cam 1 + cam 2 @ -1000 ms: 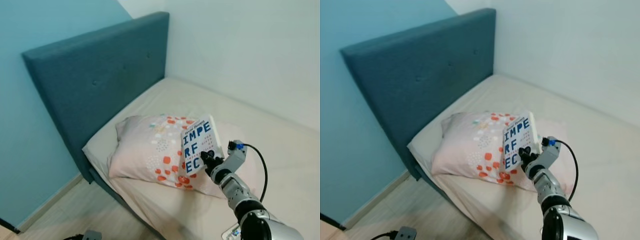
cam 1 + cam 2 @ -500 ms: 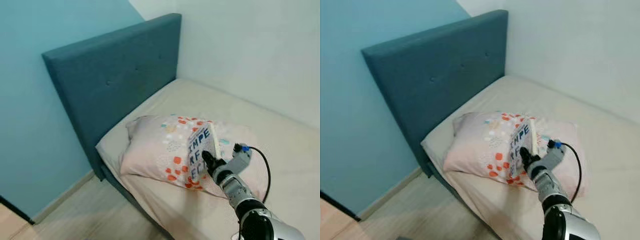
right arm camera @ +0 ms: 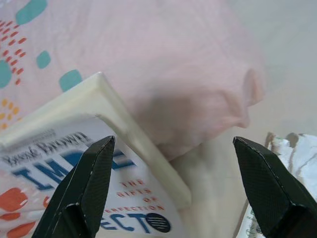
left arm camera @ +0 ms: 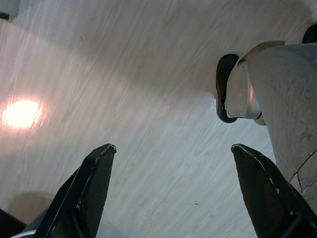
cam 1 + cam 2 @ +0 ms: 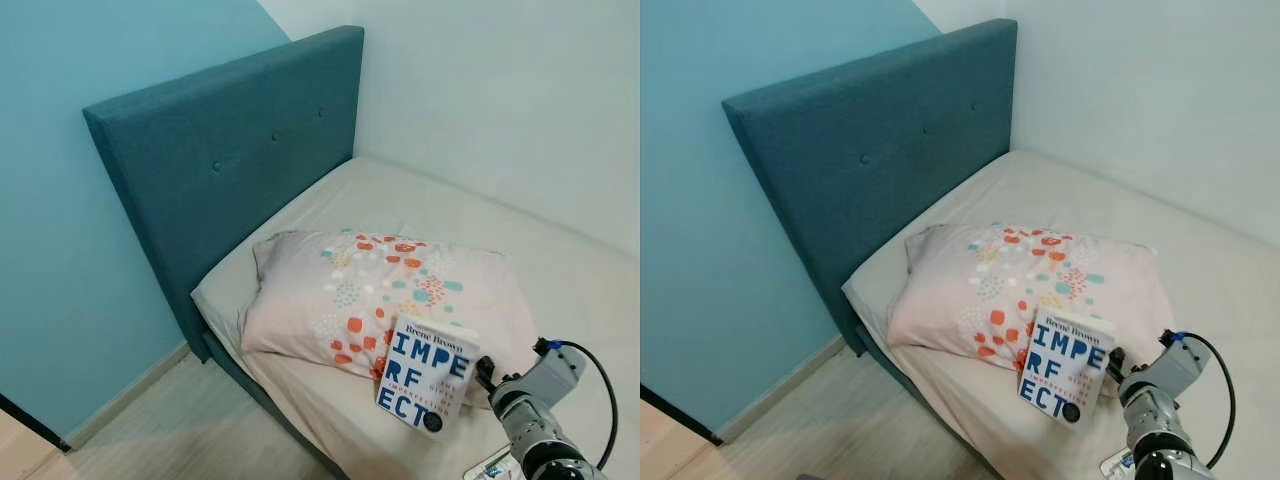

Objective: Clean up the room

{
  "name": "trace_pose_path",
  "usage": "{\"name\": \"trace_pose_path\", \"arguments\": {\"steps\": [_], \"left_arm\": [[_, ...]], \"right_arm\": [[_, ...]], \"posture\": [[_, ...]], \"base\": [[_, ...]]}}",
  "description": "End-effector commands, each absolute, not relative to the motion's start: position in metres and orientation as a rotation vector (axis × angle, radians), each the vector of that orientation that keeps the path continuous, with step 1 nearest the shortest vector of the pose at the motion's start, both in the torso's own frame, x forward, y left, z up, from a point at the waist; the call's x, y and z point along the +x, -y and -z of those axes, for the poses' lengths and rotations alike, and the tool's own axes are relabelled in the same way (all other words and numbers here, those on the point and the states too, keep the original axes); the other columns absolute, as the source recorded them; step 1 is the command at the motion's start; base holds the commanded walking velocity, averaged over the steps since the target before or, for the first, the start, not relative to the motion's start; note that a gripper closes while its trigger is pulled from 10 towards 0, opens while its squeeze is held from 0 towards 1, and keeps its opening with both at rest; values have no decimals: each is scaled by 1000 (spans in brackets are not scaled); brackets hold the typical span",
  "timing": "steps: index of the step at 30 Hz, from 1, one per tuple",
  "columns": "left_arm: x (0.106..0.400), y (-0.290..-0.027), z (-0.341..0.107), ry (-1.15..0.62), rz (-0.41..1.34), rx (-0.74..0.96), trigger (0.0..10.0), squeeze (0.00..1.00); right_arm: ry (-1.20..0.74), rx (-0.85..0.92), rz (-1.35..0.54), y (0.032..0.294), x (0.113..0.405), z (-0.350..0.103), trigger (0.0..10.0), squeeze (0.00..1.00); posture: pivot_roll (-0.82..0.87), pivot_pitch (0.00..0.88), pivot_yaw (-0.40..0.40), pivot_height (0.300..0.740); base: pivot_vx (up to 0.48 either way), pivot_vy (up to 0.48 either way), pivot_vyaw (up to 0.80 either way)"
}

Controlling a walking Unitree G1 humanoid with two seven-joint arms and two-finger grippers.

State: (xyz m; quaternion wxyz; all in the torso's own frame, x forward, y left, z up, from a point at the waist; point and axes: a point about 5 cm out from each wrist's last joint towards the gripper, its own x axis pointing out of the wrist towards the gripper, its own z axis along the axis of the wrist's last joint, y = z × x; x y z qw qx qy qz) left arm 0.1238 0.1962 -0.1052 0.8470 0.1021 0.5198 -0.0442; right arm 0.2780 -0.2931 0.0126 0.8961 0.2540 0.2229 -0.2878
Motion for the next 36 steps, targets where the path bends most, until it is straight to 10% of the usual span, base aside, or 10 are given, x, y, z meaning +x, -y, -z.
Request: {"name": "trace_pose_path", "arguments": {"steps": [1,4,5,6,7,8,20,36], "left_arm": [[118,-194,107,-1116,110,210,10000,0],[118,-194,107,-1116,110,210,10000,0],[119,-193,107,-1115,110,209,10000,0],[119,-193,107,-1115,110,209,10000,0],[119,-193,107,-1114,107,204,10000,0],[120,-193,107,-1109,97,189,10000,0],[121,-192,106,-1066,-6,76,10000,0],[119,-194,107,-1103,-21,110,10000,0]], "right_arm": [[-461,488,607,295,279,-15,10000,824],[-463,467,608,295,280,-16,10000,824],[-460,437,598,294,283,-18,10000,408],[-460,437,598,294,283,-18,10000,408],[-447,416,581,293,287,-22,10000,67],[-430,367,588,296,289,-27,10000,0],[-581,227,803,334,247,-11,10000,0],[-669,225,531,288,241,22,10000,0]], "posture": [[72,65,-17,740],[72,65,-17,740],[74,63,-23,740],[74,63,-23,740],[74,62,-25,740],[74,62,-28,740],[61,56,-37,740],[51,54,-32,740]], "base": [[0,0,0],[0,0,0],[0,0,0],[0,0,0],[0,0,0],[0,0,0],[0,0,-267],[0,0,-548]]}}
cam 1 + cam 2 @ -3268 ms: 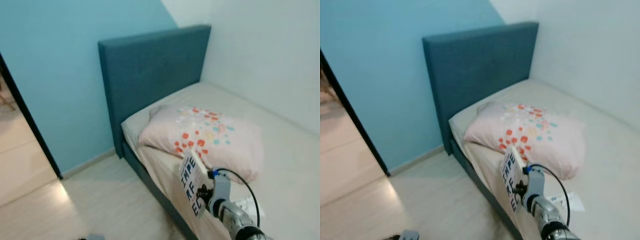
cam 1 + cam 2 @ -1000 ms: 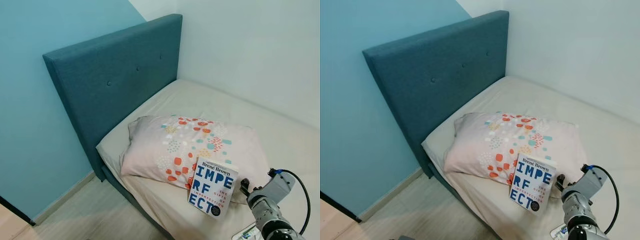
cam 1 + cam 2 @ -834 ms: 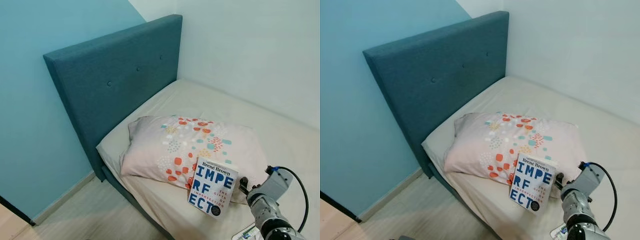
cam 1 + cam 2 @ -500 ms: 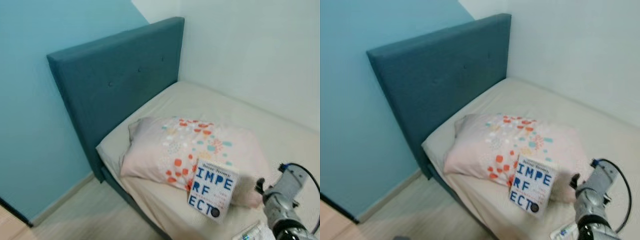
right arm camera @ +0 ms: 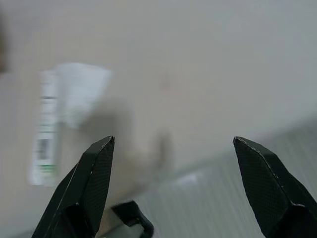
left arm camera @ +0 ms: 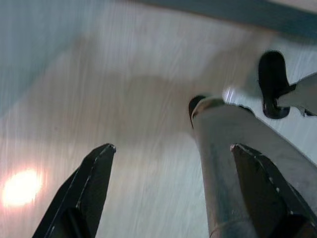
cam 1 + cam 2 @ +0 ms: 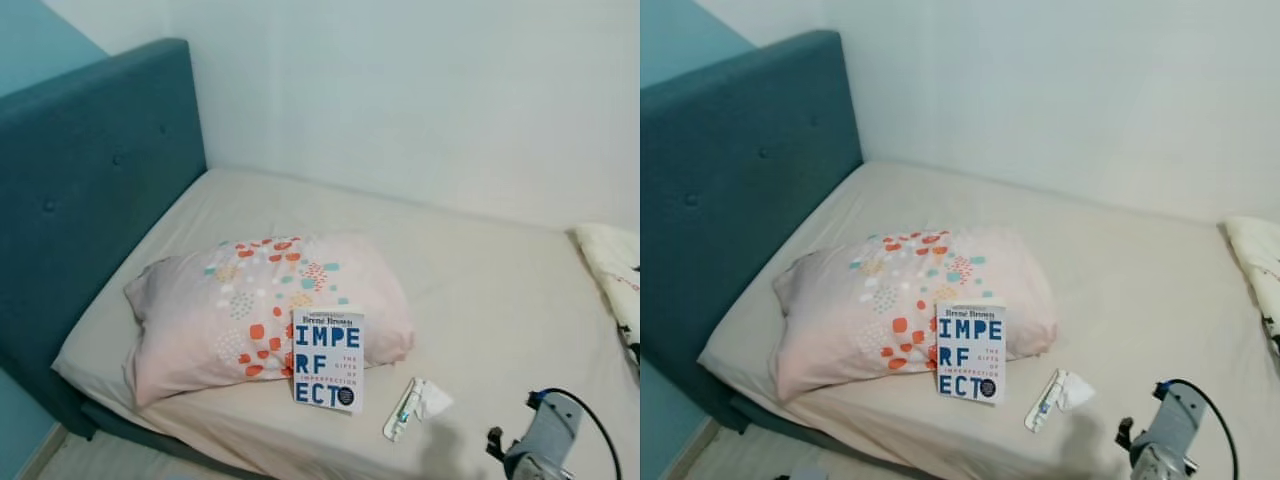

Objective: Clean up the room

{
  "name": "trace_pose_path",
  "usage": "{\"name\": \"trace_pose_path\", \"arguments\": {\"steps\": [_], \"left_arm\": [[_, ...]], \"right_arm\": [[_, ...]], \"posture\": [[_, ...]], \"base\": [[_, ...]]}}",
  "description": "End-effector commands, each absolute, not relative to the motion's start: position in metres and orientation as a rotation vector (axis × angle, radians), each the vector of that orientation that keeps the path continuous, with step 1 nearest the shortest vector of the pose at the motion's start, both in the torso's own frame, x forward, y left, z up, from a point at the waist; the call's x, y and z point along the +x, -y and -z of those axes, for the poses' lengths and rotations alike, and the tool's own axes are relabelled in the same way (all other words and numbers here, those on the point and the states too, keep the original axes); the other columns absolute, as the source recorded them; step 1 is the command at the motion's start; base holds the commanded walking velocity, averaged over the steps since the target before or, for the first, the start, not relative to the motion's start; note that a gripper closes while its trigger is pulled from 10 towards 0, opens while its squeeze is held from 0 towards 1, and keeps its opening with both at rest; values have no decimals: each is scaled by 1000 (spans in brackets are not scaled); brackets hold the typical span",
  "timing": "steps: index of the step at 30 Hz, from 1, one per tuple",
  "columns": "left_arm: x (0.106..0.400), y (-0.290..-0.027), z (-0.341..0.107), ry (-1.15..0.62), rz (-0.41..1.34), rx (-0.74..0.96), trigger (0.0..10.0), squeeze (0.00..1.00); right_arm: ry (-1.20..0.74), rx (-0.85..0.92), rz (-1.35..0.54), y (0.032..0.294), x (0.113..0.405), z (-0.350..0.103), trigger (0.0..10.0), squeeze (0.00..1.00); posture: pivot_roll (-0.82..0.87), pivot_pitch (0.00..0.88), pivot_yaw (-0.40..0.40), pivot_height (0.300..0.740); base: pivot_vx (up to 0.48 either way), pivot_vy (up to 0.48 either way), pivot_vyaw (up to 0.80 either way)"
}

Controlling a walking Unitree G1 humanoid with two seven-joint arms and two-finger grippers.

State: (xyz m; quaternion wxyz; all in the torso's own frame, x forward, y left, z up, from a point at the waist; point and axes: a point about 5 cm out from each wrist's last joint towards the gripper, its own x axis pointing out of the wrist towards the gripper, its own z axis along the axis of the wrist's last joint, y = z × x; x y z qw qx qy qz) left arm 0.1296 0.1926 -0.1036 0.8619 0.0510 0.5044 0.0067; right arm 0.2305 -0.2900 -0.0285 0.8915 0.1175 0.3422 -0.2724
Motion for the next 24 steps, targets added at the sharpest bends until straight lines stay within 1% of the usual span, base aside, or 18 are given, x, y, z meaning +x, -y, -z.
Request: {"name": "trace_pose_path", "arguments": {"steps": [1,4,6,7,8,9,18,24], "left_arm": [[119,-194,107,-1104,-23,110,10000,0],[118,-194,107,-1107,-25,111,10000,0],[118,-194,108,-1113,-28,118,10000,0],[118,-194,108,-1113,-28,118,10000,0],[117,-194,108,-1118,-30,122,10000,0],[117,-194,108,-1119,-30,123,10000,0],[117,-194,108,-1122,-33,119,10000,0],[115,-195,108,-1114,-44,123,10000,0]], "right_arm": [[-667,211,520,288,242,20,10000,0],[-662,192,497,287,246,18,10000,0],[-647,149,425,282,254,13,10000,0],[-647,149,425,282,254,13,10000,0],[-645,111,373,279,259,10,10000,0],[-647,103,363,279,260,10,10000,0],[-658,28,357,281,261,8,10000,0],[-634,31,373,288,263,3,10000,0]], "posture": [[51,54,-32,740],[52,54,-34,740],[53,56,-37,740],[53,56,-37,740],[53,56,-39,730],[53,56,-39,725],[63,66,-41,690],[80,81,-36,670]], "base": [[0,0,0],[0,0,0],[0,0,0],[0,0,0],[0,0,0],[0,0,0],[0,0,0],[0,0,0]]}}
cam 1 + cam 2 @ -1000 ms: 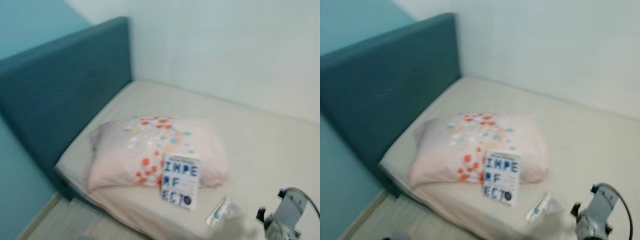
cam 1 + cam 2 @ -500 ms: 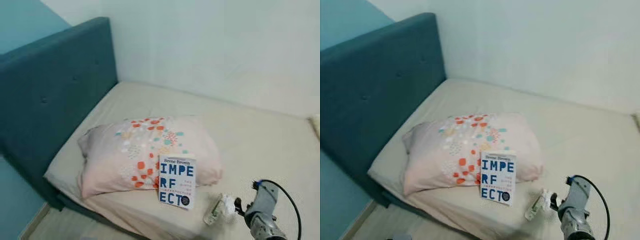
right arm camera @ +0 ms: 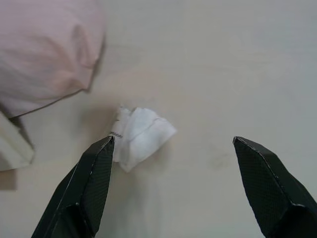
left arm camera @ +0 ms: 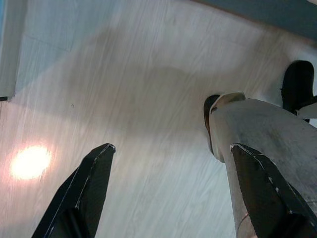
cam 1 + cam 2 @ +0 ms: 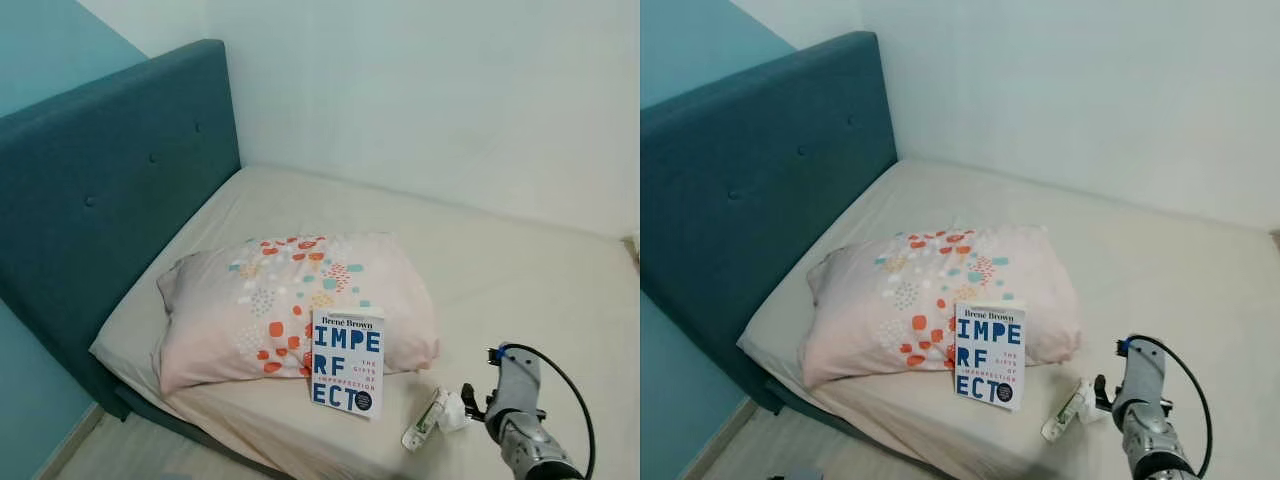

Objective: Clean up the room

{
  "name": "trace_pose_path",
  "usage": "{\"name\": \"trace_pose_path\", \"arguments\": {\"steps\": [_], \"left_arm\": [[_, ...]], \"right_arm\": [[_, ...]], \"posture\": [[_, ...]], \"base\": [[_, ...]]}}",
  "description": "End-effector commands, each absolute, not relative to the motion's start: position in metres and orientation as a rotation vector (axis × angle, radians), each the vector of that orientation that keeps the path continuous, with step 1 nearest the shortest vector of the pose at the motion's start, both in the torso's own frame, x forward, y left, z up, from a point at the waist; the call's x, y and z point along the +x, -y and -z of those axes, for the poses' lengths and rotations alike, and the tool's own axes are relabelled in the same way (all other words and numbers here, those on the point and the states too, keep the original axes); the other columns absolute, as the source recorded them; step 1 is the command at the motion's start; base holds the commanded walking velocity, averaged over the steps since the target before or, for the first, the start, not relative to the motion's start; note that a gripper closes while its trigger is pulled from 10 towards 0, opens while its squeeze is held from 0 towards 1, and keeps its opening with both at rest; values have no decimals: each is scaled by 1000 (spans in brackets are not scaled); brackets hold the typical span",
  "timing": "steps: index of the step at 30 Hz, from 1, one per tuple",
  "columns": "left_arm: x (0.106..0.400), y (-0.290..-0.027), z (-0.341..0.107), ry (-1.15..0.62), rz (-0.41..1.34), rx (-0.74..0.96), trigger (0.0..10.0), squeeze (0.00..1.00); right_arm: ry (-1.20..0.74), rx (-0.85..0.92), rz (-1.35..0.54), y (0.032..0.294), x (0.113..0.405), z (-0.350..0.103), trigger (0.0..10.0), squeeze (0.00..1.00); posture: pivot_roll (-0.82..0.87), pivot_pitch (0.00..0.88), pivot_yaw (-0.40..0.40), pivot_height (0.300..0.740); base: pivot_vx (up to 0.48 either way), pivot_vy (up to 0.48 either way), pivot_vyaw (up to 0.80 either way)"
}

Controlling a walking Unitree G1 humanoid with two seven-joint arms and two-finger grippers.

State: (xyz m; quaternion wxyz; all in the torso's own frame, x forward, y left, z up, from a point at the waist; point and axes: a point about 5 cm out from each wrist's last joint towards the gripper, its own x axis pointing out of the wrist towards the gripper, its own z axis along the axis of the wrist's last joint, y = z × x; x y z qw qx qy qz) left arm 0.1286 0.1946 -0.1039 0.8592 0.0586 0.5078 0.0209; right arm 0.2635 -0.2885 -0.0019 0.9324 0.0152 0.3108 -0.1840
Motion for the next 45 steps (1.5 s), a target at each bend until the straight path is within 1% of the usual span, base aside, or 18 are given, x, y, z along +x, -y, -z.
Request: {"name": "trace_pose_path", "arguments": {"steps": [1,8,10,11,12,14,16,19,23,24,26,28,29,30,32,33,37,45], "left_arm": [[115,-196,108,-1111,-49,126,10000,0],[113,-199,108,-1087,-76,131,10000,0],[139,-238,91,-998,-106,147,10000,0],[139,-238,91,-998,-106,147,10000,0],[151,-260,79,-946,-119,162,10000,0],[152,-265,77,-937,-119,171,10000,0],[151,-266,76,-934,-119,175,10000,0],[145,-276,74,-929,-118,199,10000,0],[143,-278,74,-929,-118,202,10000,0],[135,-289,72,-931,-120,224,10000,0],[131,-294,71,-933,-120,232,10000,0],[124,-303,68,-933,-120,246,10000,0],[124,-303,68,-933,-120,246,10000,0],[117,-310,66,-927,-116,255,10000,0],[115,-312,65,-924,-112,260,10000,0],[113,-314,64,-914,-105,263,10000,0],[109,-316,60,-892,-51,288,10000,0],[109,-311,59,-867,22,299,10000,0]], "right_arm": [[-624,37,372,289,265,1,10000,0],[-586,34,371,295,272,-9,10000,0],[-569,32,354,295,275,-13,10000,0],[-569,32,354,295,275,-13,10000,0],[-557,22,337,296,278,-16,10000,0],[-544,15,327,297,280,-19,10000,0],[-538,11,322,297,281,-20,10000,0],[-514,-30,293,299,287,-28,10000,0],[-510,-35,291,299,287,-29,10000,0],[-467,-76,272,302,296,-41,10000,0],[-450,-92,264,303,300,-47,10000,0],[-406,-133,241,304,309,-59,10000,0],[-406,-133,241,304,309,-59,10000,0],[-372,-150,224,304,314,-67,10000,0],[-360,-152,217,304,315,-70,10000,0],[-333,-154,204,303,321,-77,10000,0],[-296,-189,193,300,333,-93,10000,0],[-358,-151,252,299,329,-81,10000,0]], "posture": [[83,84,-35,665],[94,92,-34,630],[106,104,-30,620],[106,104,-30,620],[115,114,-23,610],[124,128,-15,600],[127,132,-13,595],[156,170,3,575],[165,181,9,570],[205,235,28,570],[205,235,28,570],[232,273,44,570],[232,273,44,570],[247,302,54,570],[247,302,54,570],[255,325,59,570],[260,359,68,570],[261,391,81,570]], "base": [[0,0,0],[0,0,0],[0,0,0],[0,0,0],[0,0,0],[0,0,0],[0,0,0],[0,0,0],[0,0,0],[0,0,0],[0,0,0],[0,0,0],[0,0,0],[0,0,0],[0,0,0],[0,0,0],[0,0,0],[0,0,0]]}}
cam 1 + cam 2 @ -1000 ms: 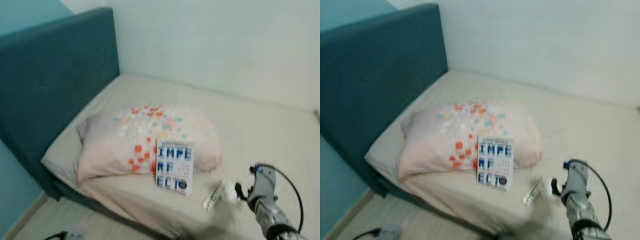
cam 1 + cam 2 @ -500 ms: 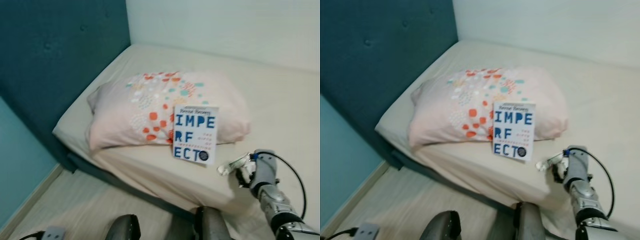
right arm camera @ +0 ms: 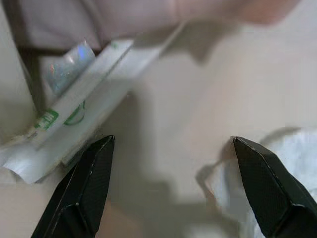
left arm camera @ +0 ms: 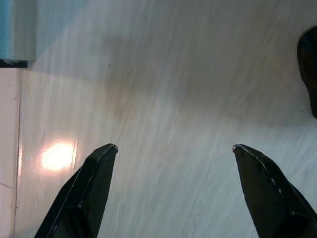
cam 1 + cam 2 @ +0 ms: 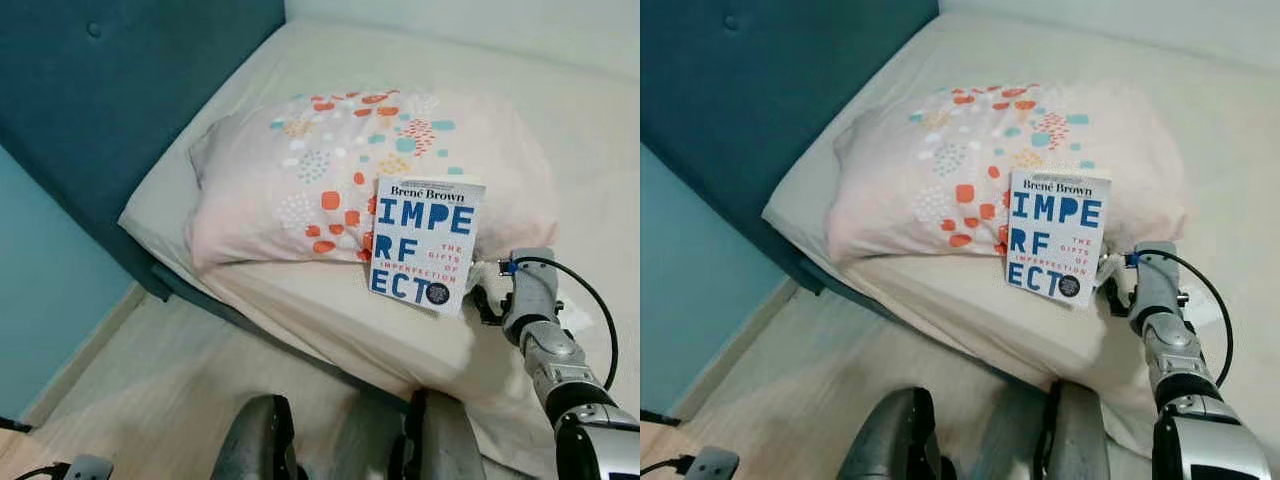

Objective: Clean up the room

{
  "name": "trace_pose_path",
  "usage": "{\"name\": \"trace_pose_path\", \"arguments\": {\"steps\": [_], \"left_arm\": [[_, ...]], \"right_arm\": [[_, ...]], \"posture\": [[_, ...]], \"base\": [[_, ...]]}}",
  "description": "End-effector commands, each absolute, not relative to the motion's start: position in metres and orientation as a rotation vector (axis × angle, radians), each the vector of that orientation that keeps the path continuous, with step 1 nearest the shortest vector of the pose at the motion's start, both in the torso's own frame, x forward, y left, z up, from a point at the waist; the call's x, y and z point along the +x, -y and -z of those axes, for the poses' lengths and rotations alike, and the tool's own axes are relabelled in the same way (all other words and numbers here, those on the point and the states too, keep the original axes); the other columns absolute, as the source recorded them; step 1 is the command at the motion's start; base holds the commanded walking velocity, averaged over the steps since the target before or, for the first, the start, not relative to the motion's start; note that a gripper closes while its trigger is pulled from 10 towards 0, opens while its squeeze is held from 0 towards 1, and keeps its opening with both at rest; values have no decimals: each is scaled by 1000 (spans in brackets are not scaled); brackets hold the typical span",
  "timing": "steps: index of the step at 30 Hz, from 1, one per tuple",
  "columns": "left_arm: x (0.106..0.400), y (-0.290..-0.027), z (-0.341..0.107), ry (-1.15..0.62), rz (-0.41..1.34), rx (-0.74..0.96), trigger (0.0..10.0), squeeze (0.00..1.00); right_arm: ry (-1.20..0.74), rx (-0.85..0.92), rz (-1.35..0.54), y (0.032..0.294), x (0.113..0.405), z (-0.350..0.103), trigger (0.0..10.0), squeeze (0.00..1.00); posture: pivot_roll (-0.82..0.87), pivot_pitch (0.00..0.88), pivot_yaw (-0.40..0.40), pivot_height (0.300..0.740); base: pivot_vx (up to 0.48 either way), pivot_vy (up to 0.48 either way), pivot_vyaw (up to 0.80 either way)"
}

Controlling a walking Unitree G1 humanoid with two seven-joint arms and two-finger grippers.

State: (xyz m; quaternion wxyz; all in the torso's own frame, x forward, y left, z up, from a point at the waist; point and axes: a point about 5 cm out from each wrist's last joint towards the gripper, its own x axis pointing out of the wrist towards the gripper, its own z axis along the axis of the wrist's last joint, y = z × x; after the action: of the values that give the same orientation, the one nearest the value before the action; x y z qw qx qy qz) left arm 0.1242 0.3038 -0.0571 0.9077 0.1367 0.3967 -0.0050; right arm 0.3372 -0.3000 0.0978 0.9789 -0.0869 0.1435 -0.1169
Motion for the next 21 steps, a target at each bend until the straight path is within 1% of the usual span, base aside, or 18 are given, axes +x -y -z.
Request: {"name": "trace_pose_path", "arguments": {"steps": [1,5,6,8,10,11,12,15,21], "left_arm": [[108,-310,59,-866,30,303,10000,0],[109,-310,57,-859,55,314,10000,0],[109,-310,56,-854,69,320,10000,0],[109,-310,55,-851,74,320,10000,0],[110,-309,55,-850,80,317,10000,0],[110,-309,55,-850,83,312,10000,0],[110,-309,55,-850,83,312,10000,0],[105,-300,58,-858,137,294,10000,0],[101,-296,60,-874,162,293,10000,0]], "right_arm": [[-364,-146,255,299,328,-79,10000,0],[-355,-107,245,295,327,-77,10000,0],[-311,-17,209,289,331,-80,10000,0],[-286,20,192,287,333,-82,10000,0],[-218,118,194,288,336,-90,10000,0],[-186,162,212,291,336,-93,10000,0],[-186,162,212,291,336,-93,10000,0],[-46,272,294,312,329,-106,10000,0],[10,265,319,322,323,-112,10000,0]], "posture": [[261,391,81,570],[265,396,84,570],[265,394,86,570],[265,394,86,570],[265,391,80,570],[265,391,80,570],[265,391,80,570],[252,386,79,570],[242,383,80,570]], "base": [[0,0,0],[0,0,0],[0,0,0],[0,0,0],[0,0,0],[0,0,0],[0,0,0],[0,0,0],[0,0,0]]}}
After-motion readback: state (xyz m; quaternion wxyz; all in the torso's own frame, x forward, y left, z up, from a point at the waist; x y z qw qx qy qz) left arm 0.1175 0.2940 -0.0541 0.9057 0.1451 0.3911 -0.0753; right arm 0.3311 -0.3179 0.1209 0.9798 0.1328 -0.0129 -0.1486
